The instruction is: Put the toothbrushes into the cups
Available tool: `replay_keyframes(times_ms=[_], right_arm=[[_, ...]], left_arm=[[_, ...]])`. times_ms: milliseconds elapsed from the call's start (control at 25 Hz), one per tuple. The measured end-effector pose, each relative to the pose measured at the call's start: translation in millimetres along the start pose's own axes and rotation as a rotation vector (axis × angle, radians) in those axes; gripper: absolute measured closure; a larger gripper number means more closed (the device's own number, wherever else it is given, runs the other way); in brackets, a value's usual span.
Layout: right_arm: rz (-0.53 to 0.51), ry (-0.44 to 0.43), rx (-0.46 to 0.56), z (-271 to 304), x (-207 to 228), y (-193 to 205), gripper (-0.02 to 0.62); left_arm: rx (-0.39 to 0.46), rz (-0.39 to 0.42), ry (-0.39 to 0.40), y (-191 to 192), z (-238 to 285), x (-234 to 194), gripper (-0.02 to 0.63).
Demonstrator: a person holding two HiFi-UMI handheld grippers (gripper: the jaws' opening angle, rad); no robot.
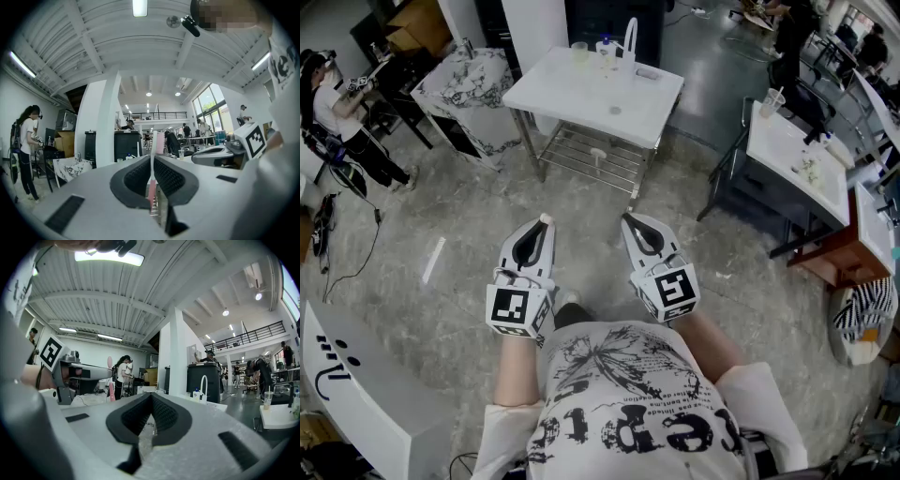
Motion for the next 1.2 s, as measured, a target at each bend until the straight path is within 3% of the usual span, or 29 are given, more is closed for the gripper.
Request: replay_keyframes(times_ms=[400,640,800,1200], right_arm=[[-0.002,-0.008,-0.002,15.0,2.9,2.0,0.604],[0.057,-0.014,-0.008,39.0,1.3,17.2,0.603],[0.042,-0.013,-0.028,79.8,-5.9,25.8,0.603],[0.056,0.081,-0.065,222.8,-4.6,27.8,0.603]], left_arm=[[-0.002,0.003,-0.008,2.9,10.6,-13.4,0.58],[-0.022,-0.02,0.011,21.6,24.5,-35.0,0.58],[-0.028,-0.026,0.035,29.4,42.1,-73.6,0.58],[-0.025,-0.043,0.099,31.0,105.0,-213.8,0.58]])
Point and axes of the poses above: the fingertips, and each gripper's own axes: z forward along the fingers, x to its right, y out of its underside, the point moved 5 cm from there along -z, backward along the fingers, and after that the axes turned 6 degrees about x, right-handed, at the moved point
